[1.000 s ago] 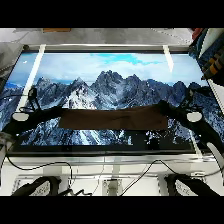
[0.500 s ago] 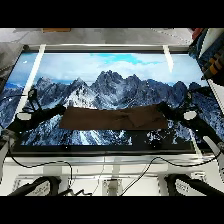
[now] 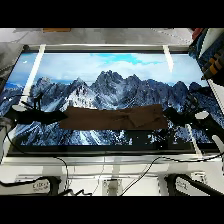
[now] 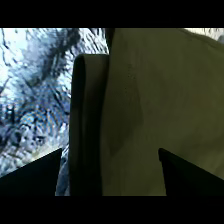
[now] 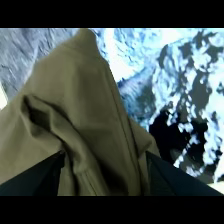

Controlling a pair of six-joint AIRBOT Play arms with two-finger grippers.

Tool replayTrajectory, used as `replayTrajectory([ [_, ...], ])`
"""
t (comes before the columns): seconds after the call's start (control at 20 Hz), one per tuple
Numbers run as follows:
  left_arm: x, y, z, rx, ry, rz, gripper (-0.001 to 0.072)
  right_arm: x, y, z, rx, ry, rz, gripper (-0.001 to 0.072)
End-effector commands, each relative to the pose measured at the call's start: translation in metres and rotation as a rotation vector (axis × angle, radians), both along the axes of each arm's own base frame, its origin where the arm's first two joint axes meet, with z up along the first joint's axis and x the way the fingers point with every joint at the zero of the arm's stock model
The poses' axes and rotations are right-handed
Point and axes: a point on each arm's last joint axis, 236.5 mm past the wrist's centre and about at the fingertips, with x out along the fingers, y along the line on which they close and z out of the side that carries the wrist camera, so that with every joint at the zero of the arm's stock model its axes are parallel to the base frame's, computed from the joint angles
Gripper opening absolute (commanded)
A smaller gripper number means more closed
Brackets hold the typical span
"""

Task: Fold the clothes and pants, and hang the long-sleeved shirts on hangers.

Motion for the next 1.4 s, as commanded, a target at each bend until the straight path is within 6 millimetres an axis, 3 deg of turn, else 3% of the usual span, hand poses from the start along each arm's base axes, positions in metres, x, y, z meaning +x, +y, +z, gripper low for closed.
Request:
replayTrajectory([
  [0.0, 0.000, -0.013, -0.014, -0.086, 0.083, -0.047, 0.0599, -0.021, 0.021, -0.002, 0.023, 0.054, 0.168, 0.0547],
  [0.05, 0.001, -0.017, -0.018, -0.106, 0.093, -0.041, 0.0537, -0.031, 0.035, 0.001, 0.027, 0.062, 0.286, 0.0547],
  [0.15, -0.001, -0.025, -0.026, -0.114, 0.100, -0.077, 0.0527, -0.038, 0.056, 0.012, 0.047, 0.066, 0.420, 0.0547],
  [0.2, -0.003, -0.031, -0.030, -0.116, 0.106, -0.094, 0.0488, -0.034, 0.063, 0.019, 0.047, 0.052, 0.442, 0.0547],
  [0.25, -0.004, -0.036, -0.032, -0.115, 0.112, -0.108, 0.0408, -0.028, 0.072, 0.026, 0.047, 0.029, 0.461, 0.0547],
  [0.4, -0.004, -0.058, -0.032, -0.107, 0.084, -0.188, 0.0006, -0.004, 0.100, 0.049, 0.020, -0.067, 0.516, 0.0547],
  [0.55, -0.003, -0.072, -0.003, -0.134, 0.055, -0.273, 0.0010, 0.022, 0.129, 0.073, -0.042, -0.179, 0.568, 0.0515],
  [0.6, -0.002, -0.076, 0.018, -0.151, 0.036, -0.313, 0.0010, 0.029, 0.139, 0.082, -0.059, -0.219, 0.581, 0.0340],
  [0.65, -0.001, -0.078, 0.041, -0.161, 0.010, -0.350, 0.0010, 0.035, 0.148, 0.090, -0.072, -0.252, 0.592, 0.0120],
  [0.7, -0.002, -0.079, 0.064, -0.166, -0.018, -0.382, 0.0010, 0.041, 0.158, 0.097, -0.085, -0.287, 0.599, 0.0011],
  [0.85, -0.003, -0.081, 0.134, -0.129, -0.152, -0.449, 0.0010, 0.055, 0.182, 0.106, -0.059, -0.332, 0.516, 0.0011],
  [1.0, -0.011, -0.082, 0.186, -0.067, -0.291, -0.458, 0.0010, 0.042, 0.224, 0.084, 0.005, -0.265, 0.539, 0.0010],
  [1.2, -0.023, -0.093, 0.228, -0.057, -0.407, -0.467, 0.0011, 0.014, 0.310, 0.035, 0.139, -0.131, 0.606, 0.0010],
  [1.35, -0.022, -0.114, 0.252, -0.175, -0.464, -0.456, 0.0011, -0.003, 0.389, 0.022, 0.214, -0.086, 0.724, 0.0010],
])
